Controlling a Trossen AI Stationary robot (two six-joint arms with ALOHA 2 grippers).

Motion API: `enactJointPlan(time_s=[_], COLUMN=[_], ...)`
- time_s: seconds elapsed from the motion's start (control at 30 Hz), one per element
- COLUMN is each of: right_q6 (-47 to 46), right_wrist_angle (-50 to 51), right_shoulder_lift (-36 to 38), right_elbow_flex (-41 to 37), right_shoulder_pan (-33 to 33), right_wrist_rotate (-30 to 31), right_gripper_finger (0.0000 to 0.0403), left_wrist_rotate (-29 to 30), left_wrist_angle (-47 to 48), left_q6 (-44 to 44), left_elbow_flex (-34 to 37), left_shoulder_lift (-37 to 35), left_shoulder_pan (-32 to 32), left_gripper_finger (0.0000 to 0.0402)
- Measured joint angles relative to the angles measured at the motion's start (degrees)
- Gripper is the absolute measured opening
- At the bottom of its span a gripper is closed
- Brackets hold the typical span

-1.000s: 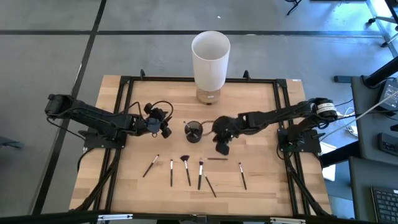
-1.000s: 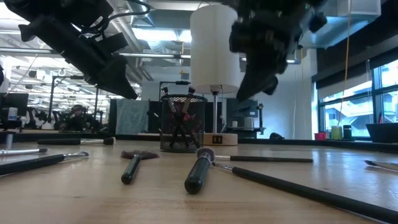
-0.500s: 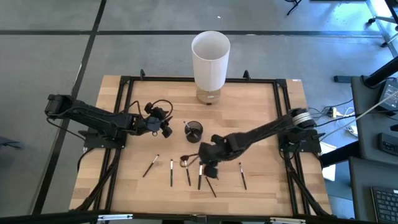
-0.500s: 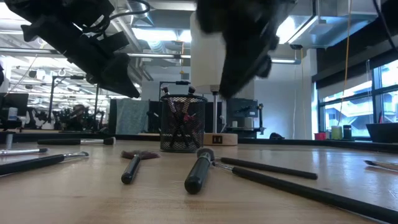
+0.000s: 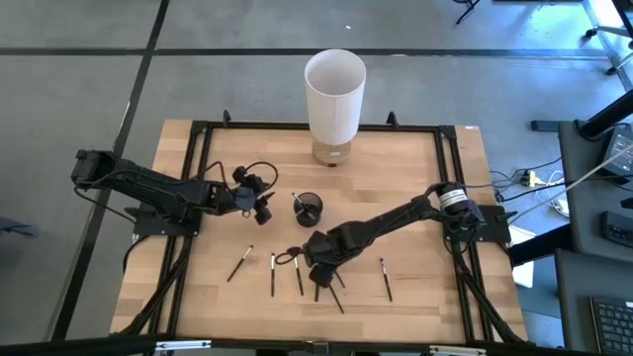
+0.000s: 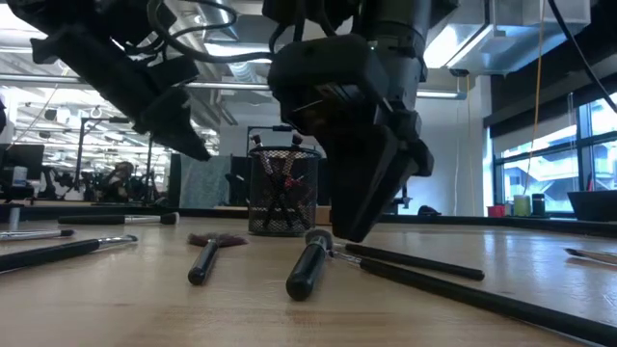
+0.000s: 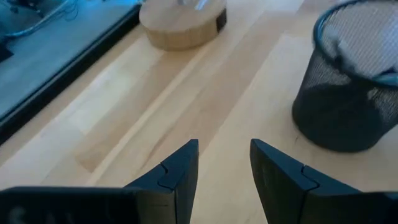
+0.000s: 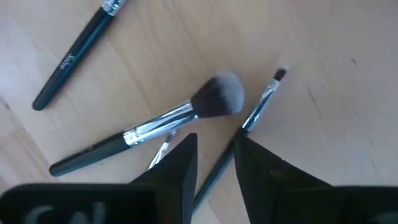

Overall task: Put items in baskets/containers
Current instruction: Put the black eyeshadow brush into the black pen holder

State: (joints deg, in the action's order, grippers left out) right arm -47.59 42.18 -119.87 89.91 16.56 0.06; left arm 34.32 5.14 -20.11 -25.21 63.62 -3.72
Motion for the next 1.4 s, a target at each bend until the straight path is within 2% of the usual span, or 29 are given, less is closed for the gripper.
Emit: enactJointPlan(time_s=[0.5,0.67,0.77,0.9,1.4], right_q6=[-2.78,-2.78,-2.35,-3.13,-4.5], right_wrist_angle=[8.99,7.81,4.26,4.39,5.09], right_shoulder_lift=[-0.02,-0.04,0.02,-0.55,-1.98], right_elbow_flex=[-0.31,0.91,1.81,1.57,1.05], right_shoulder_pan=[-1.77,-1.68,-1.12,-0.43,1.24], right_wrist_rotate=[3.37,2.56,5.61,9.35,8.06], right_gripper_finger=[0.0097,0.0096,0.0096,0.0096,0.0096], left_wrist_rotate=[0.73,2.4,2.68,2.76,3.33], left_wrist_angle=[5.16,5.41,5.39,5.41,5.65], left_q6=[-1.84,-2.86,-2.92,-3.15,-3.15], left_elbow_flex=[0.0,0.0,0.0,0.0,0.0], left_shoulder_lift=[0.0,0.0,0.0,0.0,0.02], left_shoulder_pan=[-6.05,-7.15,-7.27,-7.29,-7.29], left_gripper_finger=[0.0141,0.0141,0.0141,0.0141,0.0141])
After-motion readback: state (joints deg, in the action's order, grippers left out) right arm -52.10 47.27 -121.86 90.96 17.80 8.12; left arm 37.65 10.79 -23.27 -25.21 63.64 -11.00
